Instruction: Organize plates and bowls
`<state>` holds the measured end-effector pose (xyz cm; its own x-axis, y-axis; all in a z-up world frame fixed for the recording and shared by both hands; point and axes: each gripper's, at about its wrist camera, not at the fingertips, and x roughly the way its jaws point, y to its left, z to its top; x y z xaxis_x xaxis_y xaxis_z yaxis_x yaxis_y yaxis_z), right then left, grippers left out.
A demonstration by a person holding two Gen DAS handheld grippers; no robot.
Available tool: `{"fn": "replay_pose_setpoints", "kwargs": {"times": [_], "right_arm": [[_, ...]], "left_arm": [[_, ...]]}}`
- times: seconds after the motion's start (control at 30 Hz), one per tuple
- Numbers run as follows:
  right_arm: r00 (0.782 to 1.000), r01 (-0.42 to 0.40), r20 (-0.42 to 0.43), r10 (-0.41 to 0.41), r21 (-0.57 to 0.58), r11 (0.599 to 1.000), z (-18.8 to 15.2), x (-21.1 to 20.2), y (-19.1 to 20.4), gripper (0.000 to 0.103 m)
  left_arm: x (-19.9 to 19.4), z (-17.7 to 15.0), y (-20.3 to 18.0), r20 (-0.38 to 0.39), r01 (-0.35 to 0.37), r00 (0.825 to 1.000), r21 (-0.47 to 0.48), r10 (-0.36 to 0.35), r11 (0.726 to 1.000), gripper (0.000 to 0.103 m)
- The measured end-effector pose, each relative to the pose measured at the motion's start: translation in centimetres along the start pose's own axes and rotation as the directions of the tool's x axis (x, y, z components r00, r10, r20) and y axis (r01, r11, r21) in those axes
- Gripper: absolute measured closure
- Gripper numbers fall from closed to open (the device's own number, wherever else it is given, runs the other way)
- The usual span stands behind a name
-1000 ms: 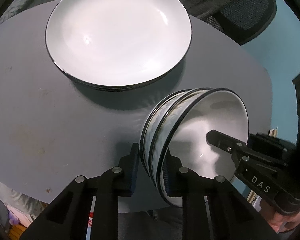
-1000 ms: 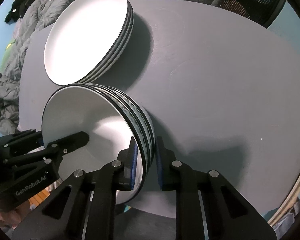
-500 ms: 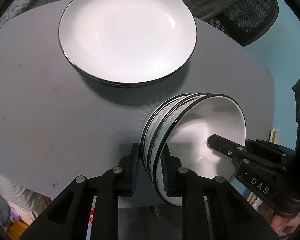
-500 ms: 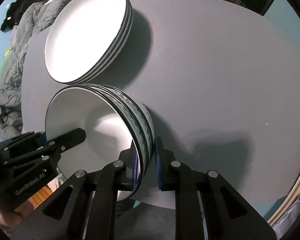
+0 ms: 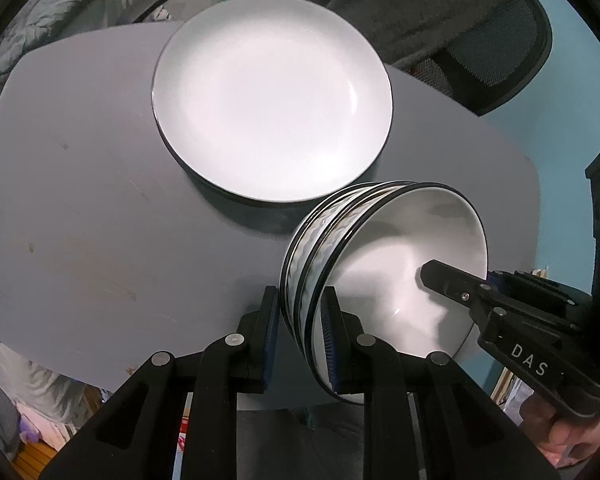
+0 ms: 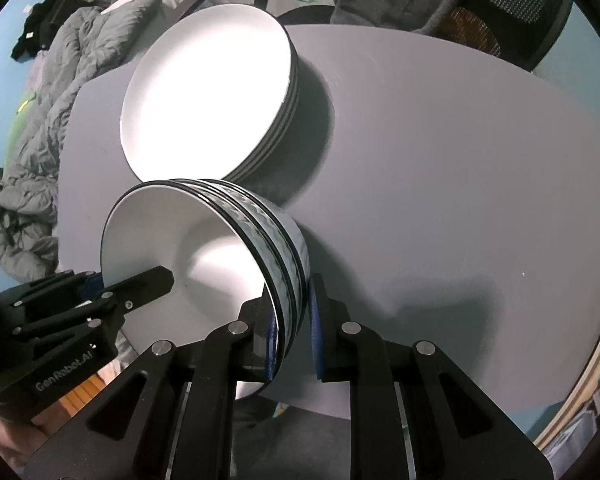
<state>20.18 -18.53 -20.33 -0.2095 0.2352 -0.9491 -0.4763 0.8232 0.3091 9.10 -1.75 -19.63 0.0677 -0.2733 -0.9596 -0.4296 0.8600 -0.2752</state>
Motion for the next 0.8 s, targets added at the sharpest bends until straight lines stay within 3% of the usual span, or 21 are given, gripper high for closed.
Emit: {"fn": "replay_pose_setpoints", "kwargs": {"times": [0.37, 0.8], "right_arm": [[1.0, 0.029, 0.005, -0.029, -0.03, 0.999, 0.8, -1.9, 1.3, 0.089], [0.999, 0.026, -0.022, -0.027, -0.032, 0.999, -0.1, 1.3, 1.0, 0.089]], "left_arm": [[-2.7, 0.5, -0.2, 0.027, 0.004, 1.0, 0.008, -0.004, 1.0, 0.083], [1.0, -0.6, 0.5, -0.001, -0.032, 1.0, -0.015, 0.032, 0.999, 0.083]]}}
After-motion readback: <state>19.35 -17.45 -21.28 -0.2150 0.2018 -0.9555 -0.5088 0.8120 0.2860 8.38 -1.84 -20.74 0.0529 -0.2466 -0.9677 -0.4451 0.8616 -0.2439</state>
